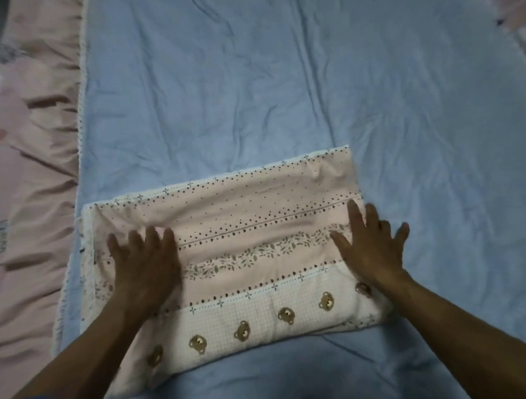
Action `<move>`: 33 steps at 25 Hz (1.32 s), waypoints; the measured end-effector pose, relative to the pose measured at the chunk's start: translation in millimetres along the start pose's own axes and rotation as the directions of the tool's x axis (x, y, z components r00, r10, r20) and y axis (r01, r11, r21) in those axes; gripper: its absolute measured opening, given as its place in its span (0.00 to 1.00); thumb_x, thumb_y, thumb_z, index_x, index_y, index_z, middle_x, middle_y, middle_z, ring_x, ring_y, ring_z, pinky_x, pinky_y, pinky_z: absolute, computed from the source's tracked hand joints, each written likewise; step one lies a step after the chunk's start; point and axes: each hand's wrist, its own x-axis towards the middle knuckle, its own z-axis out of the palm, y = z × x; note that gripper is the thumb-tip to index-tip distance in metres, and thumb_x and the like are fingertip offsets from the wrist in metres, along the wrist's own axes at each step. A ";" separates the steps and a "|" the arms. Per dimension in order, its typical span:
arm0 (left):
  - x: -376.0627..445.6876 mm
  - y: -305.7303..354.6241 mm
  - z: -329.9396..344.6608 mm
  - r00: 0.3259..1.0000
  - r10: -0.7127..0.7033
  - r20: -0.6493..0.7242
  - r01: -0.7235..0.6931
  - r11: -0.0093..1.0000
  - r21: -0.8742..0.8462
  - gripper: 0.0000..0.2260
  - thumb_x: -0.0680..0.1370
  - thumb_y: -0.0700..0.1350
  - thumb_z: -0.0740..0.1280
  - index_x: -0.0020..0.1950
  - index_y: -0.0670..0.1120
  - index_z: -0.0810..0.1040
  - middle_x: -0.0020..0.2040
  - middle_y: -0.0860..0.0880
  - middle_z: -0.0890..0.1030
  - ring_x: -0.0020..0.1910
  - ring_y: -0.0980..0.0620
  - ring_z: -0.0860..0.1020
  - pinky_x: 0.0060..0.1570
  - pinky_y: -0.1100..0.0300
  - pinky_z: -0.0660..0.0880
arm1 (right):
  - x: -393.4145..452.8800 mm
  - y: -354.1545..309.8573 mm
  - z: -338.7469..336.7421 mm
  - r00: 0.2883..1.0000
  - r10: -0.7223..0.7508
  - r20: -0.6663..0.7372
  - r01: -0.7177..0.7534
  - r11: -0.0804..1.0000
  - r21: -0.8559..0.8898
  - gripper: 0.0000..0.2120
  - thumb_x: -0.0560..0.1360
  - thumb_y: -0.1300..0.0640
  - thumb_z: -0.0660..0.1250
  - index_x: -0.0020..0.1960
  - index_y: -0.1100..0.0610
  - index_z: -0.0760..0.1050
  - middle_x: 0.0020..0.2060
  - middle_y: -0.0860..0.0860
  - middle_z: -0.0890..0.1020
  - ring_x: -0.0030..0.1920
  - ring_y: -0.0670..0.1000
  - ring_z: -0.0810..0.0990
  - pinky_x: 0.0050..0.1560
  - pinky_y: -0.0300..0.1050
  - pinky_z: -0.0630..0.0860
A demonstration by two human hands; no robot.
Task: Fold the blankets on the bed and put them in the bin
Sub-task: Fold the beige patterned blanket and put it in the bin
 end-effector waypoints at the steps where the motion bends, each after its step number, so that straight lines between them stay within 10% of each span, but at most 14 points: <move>1: -2.9 9.8 -13.9 0.999 0.039 -0.039 -0.039 0.999 -0.009 0.27 0.76 0.55 0.61 0.73 0.47 0.63 0.71 0.40 0.67 0.68 0.36 0.65 0.66 0.27 0.52 | -8.0 10.2 -0.3 0.994 0.086 0.061 -0.093 0.988 0.124 0.41 0.74 0.28 0.53 0.78 0.46 0.43 0.76 0.56 0.60 0.71 0.60 0.65 0.71 0.65 0.51; 5: -6.2 98.8 -81.0 0.962 0.233 -0.141 -0.238 0.971 -0.022 0.32 0.78 0.53 0.61 0.78 0.49 0.52 0.77 0.42 0.58 0.76 0.40 0.56 0.70 0.30 0.42 | -21.8 37.8 -25.1 0.927 0.092 0.365 -0.321 0.697 0.641 0.51 0.53 0.31 0.73 0.70 0.50 0.66 0.65 0.51 0.77 0.63 0.55 0.76 0.69 0.57 0.66; 9: -11.2 166.1 -153.6 0.802 0.489 -0.343 -0.507 0.861 0.043 0.43 0.72 0.46 0.68 0.80 0.49 0.45 0.80 0.44 0.49 0.78 0.40 0.47 0.70 0.30 0.40 | -58.6 11.6 -75.6 0.967 -0.174 -0.184 0.232 0.902 0.365 0.14 0.73 0.46 0.61 0.57 0.45 0.76 0.51 0.49 0.84 0.55 0.53 0.80 0.67 0.54 0.58; 14: -42.6 132.2 -279.8 0.488 0.855 -0.177 -0.812 0.519 0.269 0.22 0.73 0.43 0.65 0.67 0.54 0.73 0.62 0.50 0.79 0.71 0.45 0.68 0.73 0.38 0.38 | -160.0 15.3 -174.1 0.776 -0.567 -0.276 0.628 0.732 0.263 0.18 0.76 0.47 0.57 0.61 0.45 0.79 0.45 0.47 0.85 0.52 0.49 0.82 0.76 0.55 0.43; 18: -96.1 49.1 -355.1 0.667 0.727 -0.161 -0.675 0.682 0.282 0.08 0.75 0.51 0.65 0.52 0.53 0.79 0.51 0.53 0.81 0.55 0.49 0.79 0.74 0.51 0.47 | -216.1 25.8 -295.2 0.692 -0.657 -0.300 0.722 0.633 0.279 0.16 0.73 0.46 0.58 0.53 0.43 0.81 0.41 0.40 0.84 0.45 0.43 0.81 0.74 0.45 0.53; 22: -146.7 -20.9 -419.6 0.755 0.581 -0.303 -0.617 0.787 -0.027 0.07 0.72 0.53 0.64 0.43 0.51 0.76 0.42 0.53 0.80 0.46 0.50 0.79 0.71 0.53 0.58 | -249.0 23.7 -411.2 0.672 -0.712 -0.202 0.740 0.649 0.176 0.08 0.70 0.48 0.70 0.38 0.46 0.71 0.33 0.43 0.76 0.37 0.44 0.76 0.40 0.45 0.70; 26: -153.5 -59.6 -437.5 0.863 0.480 -0.160 -0.505 0.827 -0.246 0.07 0.71 0.48 0.67 0.43 0.52 0.69 0.40 0.53 0.74 0.42 0.49 0.75 0.42 0.57 0.70 | -228.2 18.4 -475.8 0.748 -0.662 -0.041 0.653 0.746 -0.129 0.10 0.69 0.51 0.72 0.41 0.50 0.71 0.38 0.44 0.77 0.42 0.47 0.77 0.43 0.51 0.74; 30: -135.8 -55.4 -422.9 0.916 0.189 -0.355 -0.273 0.940 -0.206 0.06 0.75 0.44 0.63 0.50 0.50 0.70 0.45 0.47 0.80 0.48 0.43 0.78 0.49 0.53 0.64 | -183.0 -14.1 -467.9 0.742 -0.582 -0.333 0.487 0.809 -0.329 0.10 0.67 0.58 0.68 0.41 0.52 0.67 0.36 0.49 0.76 0.44 0.58 0.79 0.43 0.49 0.60; 33: -129.1 -78.9 -468.5 0.743 0.001 -0.669 -0.212 0.949 -0.234 0.05 0.76 0.44 0.63 0.51 0.49 0.70 0.37 0.45 0.78 0.41 0.42 0.78 0.60 0.46 0.61 | -180.5 -17.4 -498.2 0.478 -0.504 -0.720 0.505 0.828 -0.244 0.07 0.71 0.59 0.66 0.40 0.52 0.67 0.35 0.53 0.75 0.36 0.58 0.74 0.45 0.50 0.59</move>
